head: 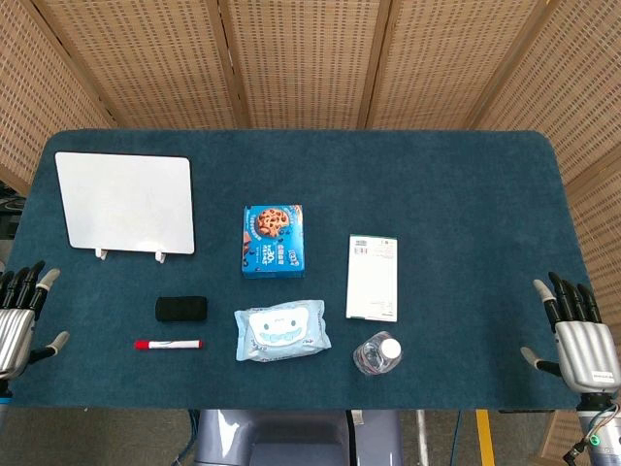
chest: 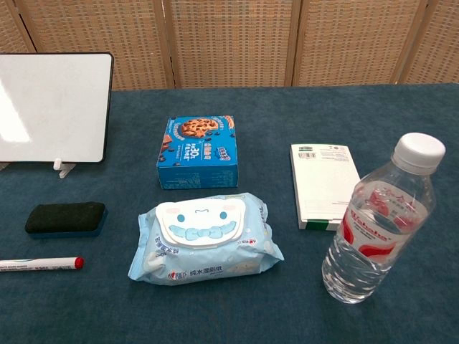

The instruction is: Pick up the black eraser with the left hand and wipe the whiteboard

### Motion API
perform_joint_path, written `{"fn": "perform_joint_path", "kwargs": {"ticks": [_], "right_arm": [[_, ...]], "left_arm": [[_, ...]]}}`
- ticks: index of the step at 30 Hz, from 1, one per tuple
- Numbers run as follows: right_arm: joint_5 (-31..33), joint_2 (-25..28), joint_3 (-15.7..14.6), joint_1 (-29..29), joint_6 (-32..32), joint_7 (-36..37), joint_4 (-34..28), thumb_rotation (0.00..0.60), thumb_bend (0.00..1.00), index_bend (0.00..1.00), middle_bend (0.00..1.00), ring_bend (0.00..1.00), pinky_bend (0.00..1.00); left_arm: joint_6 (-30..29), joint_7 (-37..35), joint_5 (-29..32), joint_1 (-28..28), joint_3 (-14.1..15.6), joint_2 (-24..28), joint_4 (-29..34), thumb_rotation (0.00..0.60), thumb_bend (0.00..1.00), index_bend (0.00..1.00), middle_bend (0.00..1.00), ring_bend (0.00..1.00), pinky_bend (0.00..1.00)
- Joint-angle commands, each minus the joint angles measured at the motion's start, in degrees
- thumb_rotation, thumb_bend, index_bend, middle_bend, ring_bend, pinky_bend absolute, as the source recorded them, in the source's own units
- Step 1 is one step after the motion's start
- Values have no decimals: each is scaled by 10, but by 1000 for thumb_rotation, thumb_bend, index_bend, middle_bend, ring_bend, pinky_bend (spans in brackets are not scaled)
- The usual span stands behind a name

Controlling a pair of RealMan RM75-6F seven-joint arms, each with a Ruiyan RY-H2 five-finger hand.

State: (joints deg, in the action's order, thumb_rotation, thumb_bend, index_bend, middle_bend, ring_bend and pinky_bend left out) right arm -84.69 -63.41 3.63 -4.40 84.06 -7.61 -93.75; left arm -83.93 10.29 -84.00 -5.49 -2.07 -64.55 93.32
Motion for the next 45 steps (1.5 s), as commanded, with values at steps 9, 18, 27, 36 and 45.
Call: {"fn": "perform_joint_path", "kwargs": {"ticks": [9,18,27,36,45], "right_arm": [[-2,-1,-2,0,-1,-4,-2,600,156,30,0,0,0],[-1,-1,0,0,0,-6,-4,600,158,30,0,0,0],[-1,-2,-2,-1,-3,-7,-4,600,156,30,0,0,0],[6,-3,-1,-5,-15,-7,-4,600,160,30,0,0,0],[-7,-9,-5,-7,-11,-1,3,600,163,30,0,0,0]], "left_arm": [[-2,0,-1,1,0,0,1,600,220,0,0,0,0],[2,1,0,-1,1,2,2,600,222,0,0,0,0],[8,9,2,-3,2,0,7,600,223,0,0,0,0],[77,27,30,-35,-1,-9,33,600,243,64,0,0,0],[181,65,132,-102,-38,-71,30,600,254,218,0,0,0]]}}
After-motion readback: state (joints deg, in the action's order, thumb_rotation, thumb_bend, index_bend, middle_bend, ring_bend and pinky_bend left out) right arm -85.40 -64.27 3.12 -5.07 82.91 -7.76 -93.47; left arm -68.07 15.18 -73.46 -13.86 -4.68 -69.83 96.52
